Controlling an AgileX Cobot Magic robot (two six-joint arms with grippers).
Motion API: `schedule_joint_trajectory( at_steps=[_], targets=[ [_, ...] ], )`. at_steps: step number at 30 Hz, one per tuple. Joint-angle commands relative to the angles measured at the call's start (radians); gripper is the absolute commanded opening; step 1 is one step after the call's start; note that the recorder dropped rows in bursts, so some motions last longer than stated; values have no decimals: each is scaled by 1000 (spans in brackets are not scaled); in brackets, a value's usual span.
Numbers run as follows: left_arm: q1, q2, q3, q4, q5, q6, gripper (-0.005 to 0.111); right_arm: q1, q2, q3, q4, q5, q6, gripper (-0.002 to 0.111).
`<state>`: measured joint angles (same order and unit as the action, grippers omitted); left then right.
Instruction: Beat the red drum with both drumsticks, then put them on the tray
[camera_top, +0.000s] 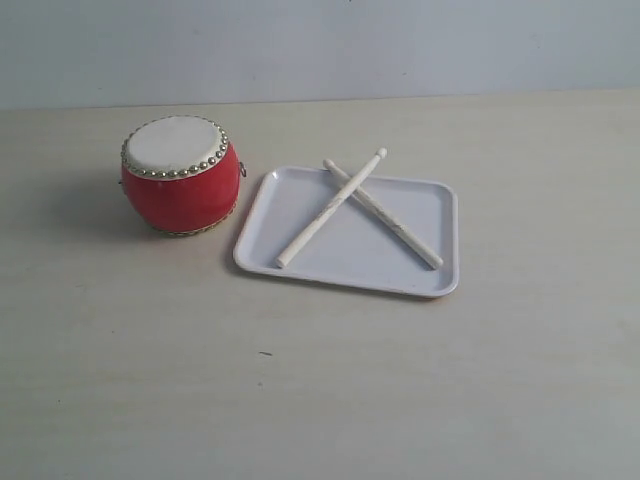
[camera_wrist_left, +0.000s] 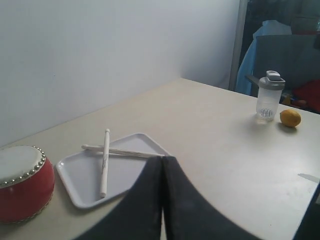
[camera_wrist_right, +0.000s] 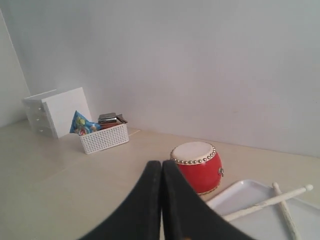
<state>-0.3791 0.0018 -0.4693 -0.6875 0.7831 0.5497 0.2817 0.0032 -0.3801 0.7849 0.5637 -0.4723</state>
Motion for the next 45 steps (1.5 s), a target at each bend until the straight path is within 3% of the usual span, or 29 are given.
schedule_joint_trajectory(
  at_steps=[1, 22, 45],
  targets=[
    [2, -2, 3, -14, -1, -4, 0, -2, -3, 55, 2, -86, 3, 0],
    [2, -2, 3, -33, -1, -4, 0, -2, -3, 304, 0, -244, 3, 0],
    [2, -2, 3, -33, 0, -4, 0, -2, -3, 304, -2, -241, 3, 0]
  ],
)
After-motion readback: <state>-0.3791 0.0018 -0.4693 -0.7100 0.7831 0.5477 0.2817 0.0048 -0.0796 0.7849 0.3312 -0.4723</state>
